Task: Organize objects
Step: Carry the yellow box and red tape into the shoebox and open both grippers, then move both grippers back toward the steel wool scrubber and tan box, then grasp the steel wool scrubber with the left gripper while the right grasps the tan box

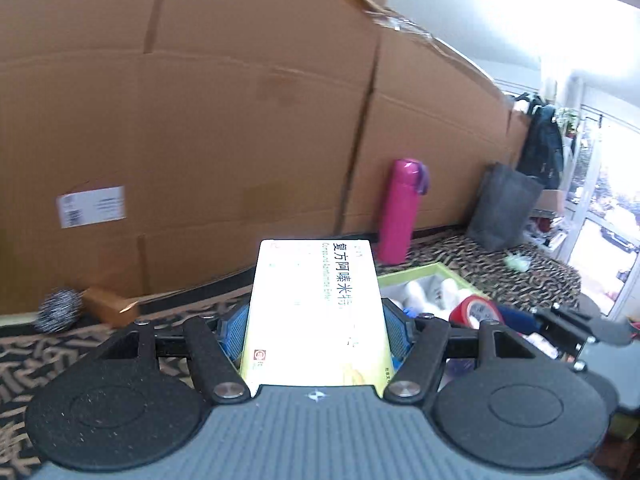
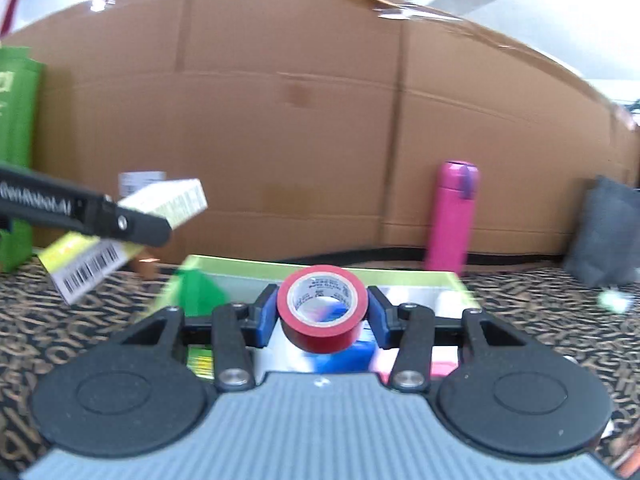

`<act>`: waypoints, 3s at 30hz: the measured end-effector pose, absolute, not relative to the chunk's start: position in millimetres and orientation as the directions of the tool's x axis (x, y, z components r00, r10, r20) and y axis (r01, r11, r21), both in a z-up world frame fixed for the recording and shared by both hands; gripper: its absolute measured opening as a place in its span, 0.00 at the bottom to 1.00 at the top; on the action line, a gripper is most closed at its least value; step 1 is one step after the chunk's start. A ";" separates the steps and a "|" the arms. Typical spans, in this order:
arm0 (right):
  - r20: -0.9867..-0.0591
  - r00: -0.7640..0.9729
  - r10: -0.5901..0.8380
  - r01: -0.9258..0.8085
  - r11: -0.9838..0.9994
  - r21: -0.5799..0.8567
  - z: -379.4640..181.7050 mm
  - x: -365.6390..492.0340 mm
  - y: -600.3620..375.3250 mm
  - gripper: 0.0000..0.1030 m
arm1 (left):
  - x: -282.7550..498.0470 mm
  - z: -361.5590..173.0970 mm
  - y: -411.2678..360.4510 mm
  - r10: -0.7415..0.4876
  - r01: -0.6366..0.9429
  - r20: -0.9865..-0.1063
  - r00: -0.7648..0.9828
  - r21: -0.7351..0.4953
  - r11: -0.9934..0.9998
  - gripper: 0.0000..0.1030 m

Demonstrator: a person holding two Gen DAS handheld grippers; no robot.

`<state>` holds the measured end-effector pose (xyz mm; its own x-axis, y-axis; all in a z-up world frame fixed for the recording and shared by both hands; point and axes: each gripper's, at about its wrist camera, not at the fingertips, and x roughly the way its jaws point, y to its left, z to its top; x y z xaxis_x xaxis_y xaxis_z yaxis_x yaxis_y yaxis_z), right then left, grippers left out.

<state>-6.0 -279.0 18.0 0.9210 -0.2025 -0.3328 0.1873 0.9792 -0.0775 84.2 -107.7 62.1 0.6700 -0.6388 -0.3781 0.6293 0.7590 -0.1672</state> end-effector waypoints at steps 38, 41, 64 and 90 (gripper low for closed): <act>-0.243 0.932 -0.268 0.247 0.962 -0.113 21.1 -11.4 -294.9 1.00 | 73.6 43.9 -78.2 -0.549 0.523 -0.351 0.758 -0.176 0.834 0.89; -0.236 0.942 -0.237 0.227 0.971 -0.068 26.5 -12.4 -290.3 1.00 | 73.1 42.6 -65.3 -0.530 0.499 -0.352 0.772 -0.181 0.847 0.89; -0.427 0.860 0.279 -0.316 0.949 -0.015 -6.3 60.2 -135.1 1.00 | 160.4 -1.7 41.2 -0.196 0.174 -0.504 0.841 -0.091 0.981 0.89; -0.514 0.850 0.113 -0.149 0.988 -0.029 -51.7 193.2 -108.7 0.88 | 266.7 -27.1 57.0 -0.283 0.304 -0.605 0.744 -0.070 0.950 0.28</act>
<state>193.2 -108.7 -51.7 0.8502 0.1131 -0.5141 -0.1489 0.9884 -0.0288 266.7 57.0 -27.1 0.7441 -0.2827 -0.6053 0.3041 0.9501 -0.0699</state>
